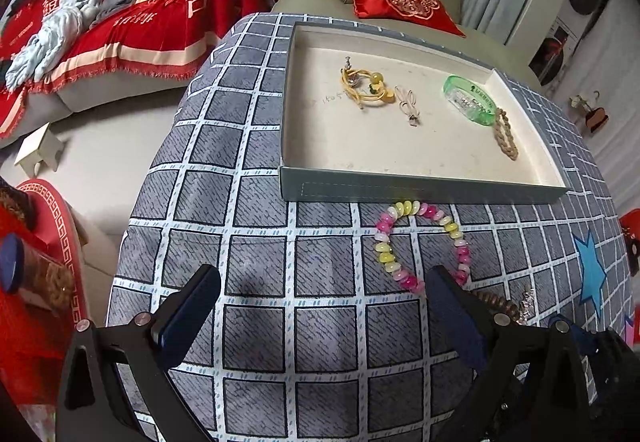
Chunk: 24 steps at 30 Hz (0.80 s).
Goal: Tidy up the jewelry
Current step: 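Grasp the silver star hairpin with the right tool while the left tool grasps the beaded bracelet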
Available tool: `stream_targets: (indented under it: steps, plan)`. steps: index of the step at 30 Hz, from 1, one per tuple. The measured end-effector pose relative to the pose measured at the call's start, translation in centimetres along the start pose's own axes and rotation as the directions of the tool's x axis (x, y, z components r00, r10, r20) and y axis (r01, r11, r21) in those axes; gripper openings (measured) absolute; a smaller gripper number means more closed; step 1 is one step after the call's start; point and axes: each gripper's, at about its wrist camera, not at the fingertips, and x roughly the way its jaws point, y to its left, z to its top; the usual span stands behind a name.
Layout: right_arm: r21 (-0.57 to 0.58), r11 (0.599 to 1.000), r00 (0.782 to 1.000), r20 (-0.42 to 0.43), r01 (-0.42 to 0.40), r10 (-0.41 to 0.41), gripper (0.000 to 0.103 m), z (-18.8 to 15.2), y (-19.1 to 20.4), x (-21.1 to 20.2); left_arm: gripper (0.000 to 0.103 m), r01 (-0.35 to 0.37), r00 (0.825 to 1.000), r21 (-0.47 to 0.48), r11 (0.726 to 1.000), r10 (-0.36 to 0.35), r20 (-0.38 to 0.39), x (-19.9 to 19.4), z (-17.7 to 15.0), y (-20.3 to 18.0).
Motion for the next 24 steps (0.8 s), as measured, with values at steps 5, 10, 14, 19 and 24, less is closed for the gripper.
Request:
stream_targets:
  steps: [5, 10, 14, 19, 24]
  plan:
    - [0.020, 0.999, 0.999, 0.029, 0.034, -0.035, 0.090, 0.2, -0.4, 0.2, 0.103, -0.017, 1.000, -0.016, 1.000, 0.016, -0.017, 0.7, 0.1, -0.2]
    - [0.033, 0.998, 0.997, 0.057, 0.047, -0.049, 0.075, 0.6, -1.1, 0.2, 0.103, -0.020, 0.999, -0.035, 0.999, 0.019, -0.036, 1.3, 0.0, -0.5]
    - [0.061, 0.997, 0.996, 0.067, 0.052, -0.056, 0.052, 1.1, -2.1, -0.1, 0.103, -0.027, 0.999, -0.043, 0.999, 0.025, -0.049, 1.8, 0.1, -1.0]
    - [0.069, 0.997, 0.996, 0.076, 0.047, -0.052, 0.021, 1.3, -2.8, -0.2, 0.103, -0.057, 0.997, -0.039, 0.998, 0.055, -0.053, 2.0, 0.1, -1.6]
    - [0.074, 0.997, 0.997, 0.078, 0.022, -0.027, 0.018, 1.0, -3.5, -0.4, 0.103, -0.071, 0.996, -0.016, 0.997, 0.070, -0.047, 1.8, -0.1, -2.3]
